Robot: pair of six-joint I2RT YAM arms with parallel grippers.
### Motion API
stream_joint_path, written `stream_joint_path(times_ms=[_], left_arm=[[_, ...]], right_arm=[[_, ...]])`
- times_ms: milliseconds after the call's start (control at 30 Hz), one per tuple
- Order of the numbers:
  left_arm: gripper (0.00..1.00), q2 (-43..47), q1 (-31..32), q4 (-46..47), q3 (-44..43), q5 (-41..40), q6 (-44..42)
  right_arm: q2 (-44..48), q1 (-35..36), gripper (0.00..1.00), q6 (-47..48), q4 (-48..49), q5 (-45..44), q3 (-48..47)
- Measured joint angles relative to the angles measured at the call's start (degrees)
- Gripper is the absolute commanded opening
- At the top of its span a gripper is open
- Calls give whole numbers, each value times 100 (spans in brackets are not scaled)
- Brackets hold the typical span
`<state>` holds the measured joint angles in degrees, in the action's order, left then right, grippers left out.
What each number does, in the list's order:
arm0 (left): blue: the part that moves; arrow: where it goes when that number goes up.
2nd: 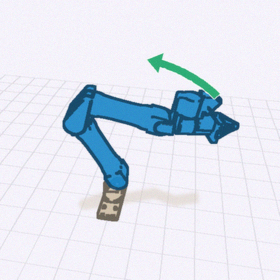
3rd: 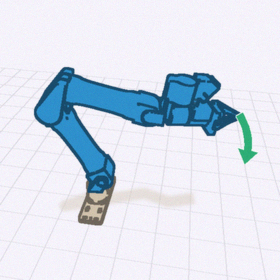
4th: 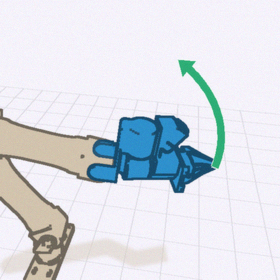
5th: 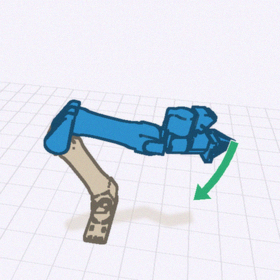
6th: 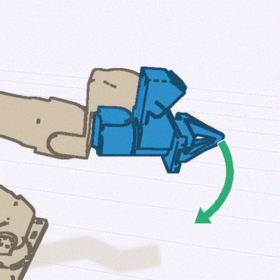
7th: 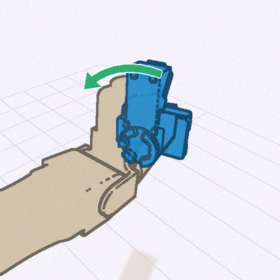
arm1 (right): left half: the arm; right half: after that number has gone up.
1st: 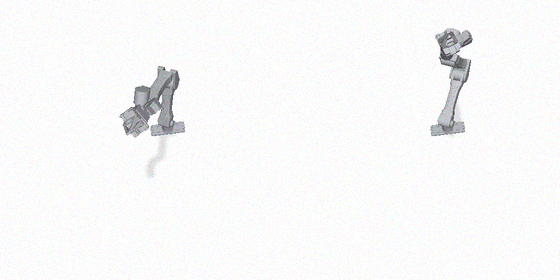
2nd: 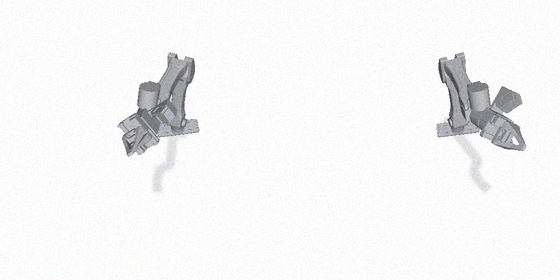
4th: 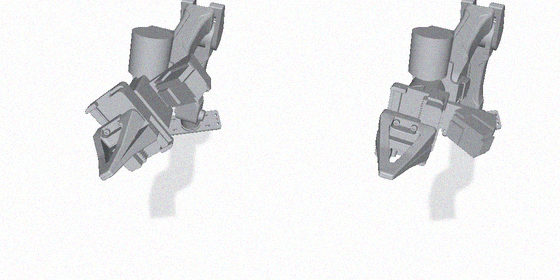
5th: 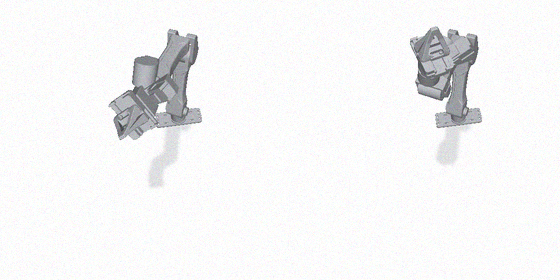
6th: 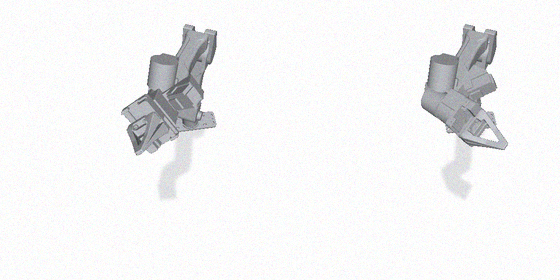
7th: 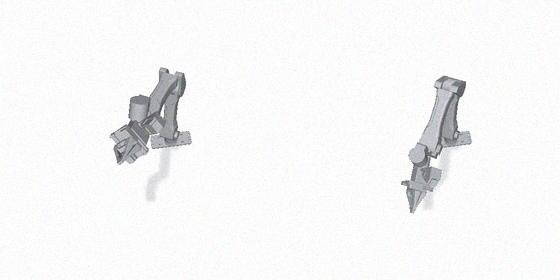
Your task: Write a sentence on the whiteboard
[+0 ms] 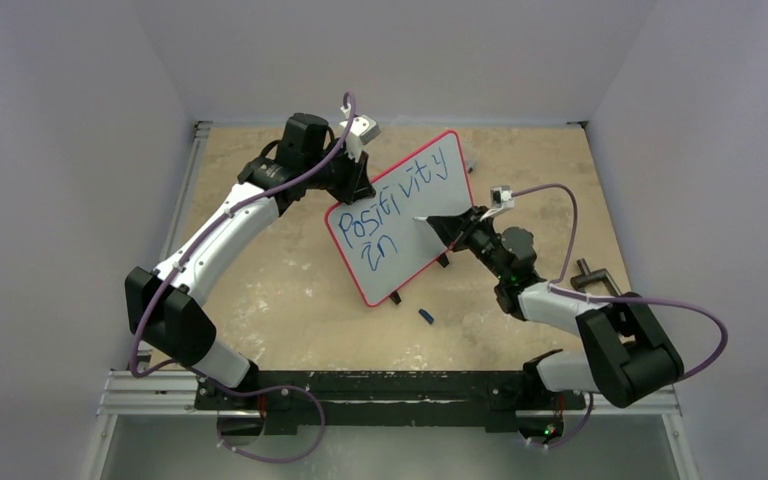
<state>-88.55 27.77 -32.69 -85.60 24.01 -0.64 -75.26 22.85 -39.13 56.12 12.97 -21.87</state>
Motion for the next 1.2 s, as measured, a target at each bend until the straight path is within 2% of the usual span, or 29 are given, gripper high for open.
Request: stream_joint_path(times_ms=[367, 800, 1200], left_arm=[[0, 0, 0, -11, 0, -15, 0], [0, 0, -22, -48, 0, -48, 0], [0, 0, -39, -79, 0, -74, -2]], right_arm=[[-177, 0, 0, -92, 170, 76, -83], [-413, 13, 0, -140, 356, 562, -170], [-321, 52, 0, 166, -216, 782, -308]])
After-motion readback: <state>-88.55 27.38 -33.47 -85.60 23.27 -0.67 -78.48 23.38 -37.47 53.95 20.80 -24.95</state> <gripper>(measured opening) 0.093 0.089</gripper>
